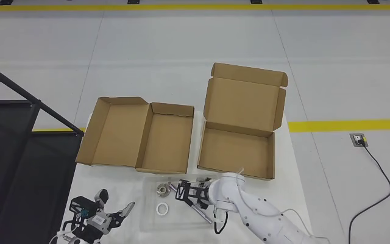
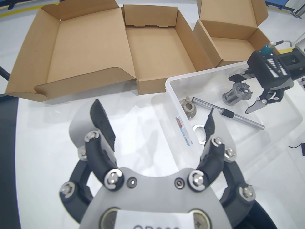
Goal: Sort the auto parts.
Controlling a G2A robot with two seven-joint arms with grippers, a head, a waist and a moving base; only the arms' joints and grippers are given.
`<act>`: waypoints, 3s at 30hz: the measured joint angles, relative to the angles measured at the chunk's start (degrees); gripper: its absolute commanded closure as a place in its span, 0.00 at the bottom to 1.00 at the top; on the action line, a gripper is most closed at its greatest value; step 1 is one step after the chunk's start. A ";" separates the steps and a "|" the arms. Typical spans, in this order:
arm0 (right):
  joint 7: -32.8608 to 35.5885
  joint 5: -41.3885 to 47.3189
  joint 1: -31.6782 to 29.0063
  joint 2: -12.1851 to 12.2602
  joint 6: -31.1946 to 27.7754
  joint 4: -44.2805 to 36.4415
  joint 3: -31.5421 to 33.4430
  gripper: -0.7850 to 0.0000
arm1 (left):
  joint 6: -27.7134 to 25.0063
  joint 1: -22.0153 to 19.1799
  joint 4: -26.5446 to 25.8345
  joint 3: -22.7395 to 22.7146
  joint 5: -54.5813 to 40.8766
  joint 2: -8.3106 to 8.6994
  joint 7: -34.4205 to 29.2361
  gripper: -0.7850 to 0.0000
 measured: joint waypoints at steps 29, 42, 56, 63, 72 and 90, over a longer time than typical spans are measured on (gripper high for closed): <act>10.75 -12.56 -10.49 3.27 3.13 -29.71 8.68 1.00 | 0.00 0.00 0.00 0.00 0.00 0.00 0.00 0.00; 9.95 -7.96 -6.10 2.74 6.13 -26.71 16.18 1.00 | 0.00 0.00 0.00 0.00 0.00 0.00 0.00 0.00; -4.78 2.60 8.70 -0.41 4.30 7.01 15.20 1.00 | 0.00 0.00 0.00 0.00 0.00 0.00 0.00 0.00; -6.36 2.64 13.15 -2.86 6.77 17.18 10.43 1.00 | 0.00 0.00 0.00 0.00 0.00 0.00 0.00 0.00; -8.13 2.83 15.74 -5.46 8.60 26.68 6.59 1.00 | 0.00 0.00 0.00 0.00 0.00 0.00 0.00 0.00; -10.11 2.94 17.76 -6.70 7.87 32.00 7.21 0.33 | 0.00 0.00 0.00 0.00 0.00 0.00 0.00 0.00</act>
